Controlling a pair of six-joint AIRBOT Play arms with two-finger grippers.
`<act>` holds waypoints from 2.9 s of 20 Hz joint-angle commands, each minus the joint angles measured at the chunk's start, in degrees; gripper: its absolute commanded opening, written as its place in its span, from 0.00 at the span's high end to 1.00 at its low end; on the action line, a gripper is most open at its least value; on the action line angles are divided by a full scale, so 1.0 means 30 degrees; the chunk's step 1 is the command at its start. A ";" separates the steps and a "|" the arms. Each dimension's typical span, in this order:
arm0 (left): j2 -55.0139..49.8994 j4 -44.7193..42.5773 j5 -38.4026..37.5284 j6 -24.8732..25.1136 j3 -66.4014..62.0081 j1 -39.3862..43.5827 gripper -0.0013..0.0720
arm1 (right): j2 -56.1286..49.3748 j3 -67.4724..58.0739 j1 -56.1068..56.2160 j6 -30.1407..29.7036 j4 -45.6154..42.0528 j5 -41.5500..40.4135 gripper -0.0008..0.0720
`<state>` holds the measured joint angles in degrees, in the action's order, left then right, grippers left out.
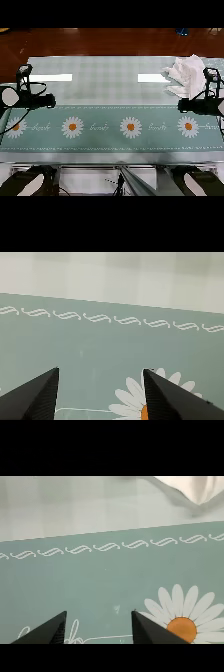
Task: Fold the shirts.
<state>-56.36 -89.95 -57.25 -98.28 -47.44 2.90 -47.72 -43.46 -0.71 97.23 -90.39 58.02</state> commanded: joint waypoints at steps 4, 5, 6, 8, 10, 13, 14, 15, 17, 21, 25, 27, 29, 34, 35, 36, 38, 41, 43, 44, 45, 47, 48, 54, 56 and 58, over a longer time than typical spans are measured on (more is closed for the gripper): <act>-0.0015 0.0022 0.0146 0.0000 -0.0007 0.0000 0.15 | -0.0007 0.0007 0.0000 0.0022 0.0328 -0.0736 0.31; -0.0044 0.0022 0.0597 0.0000 -0.0007 0.0000 0.15 | -0.0007 0.0007 0.0000 0.0022 0.0335 -0.1035 0.31; -0.0058 0.0022 0.0918 -0.0015 0.0000 0.0000 0.15 | -0.0007 0.0007 0.0000 0.0022 0.0335 -0.1377 0.31; -0.0146 0.0168 0.0903 0.0000 -0.0007 -0.0007 0.15 | -0.0015 0.0007 0.0000 0.0015 0.0175 -0.3679 0.31; -0.0153 0.0146 0.0874 0.0007 -0.0007 -0.0007 0.15 | -0.0102 -0.0102 -0.0015 0.0947 -0.1887 -0.6921 0.32; -0.0153 0.0146 0.0874 0.0007 -0.0007 -0.0007 0.15 | -0.2390 -0.1727 -0.1741 0.7788 -0.6484 -0.9879 0.32; -0.0153 0.0146 0.0874 0.0000 -0.0007 -0.0036 0.15 | -0.3789 -0.2667 -0.2637 0.8182 -0.6404 -1.0346 0.32; -0.0146 0.0153 0.0874 0.0007 -0.0007 -0.0036 0.15 | -0.5187 -0.3665 -0.3293 0.8160 -0.6229 -1.0499 0.32; -0.0146 0.0160 0.0860 0.0000 -0.0007 -0.0022 0.15 | -0.8080 -0.5967 -0.4175 0.7854 -0.6207 -1.0622 0.32; -0.0160 0.0153 0.0401 0.0000 0.0000 -0.0036 0.15 | -1.2874 -0.9828 -0.4510 0.7111 -0.6404 -1.1511 0.32; -0.0168 0.0160 0.0357 0.0000 0.0000 -0.0022 0.15 | -1.6254 -1.1548 -0.4503 0.6892 -0.6528 -1.2094 0.32; -0.0168 0.0168 0.0364 0.0000 0.0000 -0.0022 0.15 | -1.7333 -1.1657 -0.4510 0.6309 -0.6601 -1.2014 0.32; -0.0168 0.0160 0.0364 0.0000 0.0000 -0.0022 0.15 | -1.8141 -1.1657 -0.4503 0.5887 -0.7074 -1.1919 0.32; -0.0168 0.0168 0.0372 0.0000 0.0000 -0.0022 0.15 | -1.9314 -1.1701 -0.4503 0.5821 -0.7002 -1.1387 0.69; -0.0168 0.0160 0.0379 0.0000 0.0000 -0.0022 0.15 | -1.9190 -1.1701 -0.4503 0.5829 -0.6987 -1.1198 0.96; -0.0168 0.0160 0.0393 0.0000 -0.0007 -0.0029 0.15 | -1.8812 -1.1701 -0.4503 0.5646 -0.7053 -1.1030 0.95; -0.0124 0.0168 0.0350 0.0000 -0.0153 -0.0022 0.15 | -1.7216 -1.1701 -0.4503 0.3912 -0.7074 -1.0943 0.95; -0.0124 0.0408 -0.0801 0.0015 -0.2302 -0.0022 0.15 | -1.3078 -1.1701 -0.4335 0.1530 -0.6856 -1.0433 0.96; -0.0058 0.0750 -0.2215 0.0022 -0.5085 0.0000 0.15 | -0.9260 -1.1701 -0.3687 0.0743 -0.6375 -0.9799 0.96; 0.0036 0.1064 -0.2841 0.0073 -0.6666 0.0000 0.15 | -0.7417 -1.1701 -0.3184 0.0313 -0.5727 -0.9675 0.96; 0.0204 0.1698 -0.3373 0.0619 -0.8473 0.0000 0.15 | -0.5581 -1.1701 -0.2572 -0.0284 -0.4889 -0.9668 0.96; 0.0736 0.3614 -0.3818 0.1931 -1.1970 0.0000 0.15 | -0.1989 -1.1701 -0.0852 -0.1603 -0.3184 -0.9530 0.96; 0.1086 0.4583 -0.3810 0.2331 -1.3464 0.0000 0.15 | -0.0350 -1.1701 0.0219 -0.1807 -0.2375 -0.9129 0.96; 0.3701 0.5982 -0.6069 0.2754 -1.6619 -0.0007 0.15 | 0.3891 -1.1693 0.6069 -0.1297 0.2310 -0.1603 0.96; 0.3789 0.5989 -0.9034 0.2754 -1.6582 -0.0007 0.15 | 0.3133 -1.1613 0.7737 -0.1188 0.3723 0.0831 0.96; 0.3796 0.5989 -1.0637 0.2754 -1.5781 -0.0007 0.15 | 0.1370 -1.1606 0.9632 -0.1202 0.4685 0.2076 0.96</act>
<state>-45.93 -72.77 -79.90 -90.37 -95.50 2.90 -40.75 -78.39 20.73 93.43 -83.00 54.61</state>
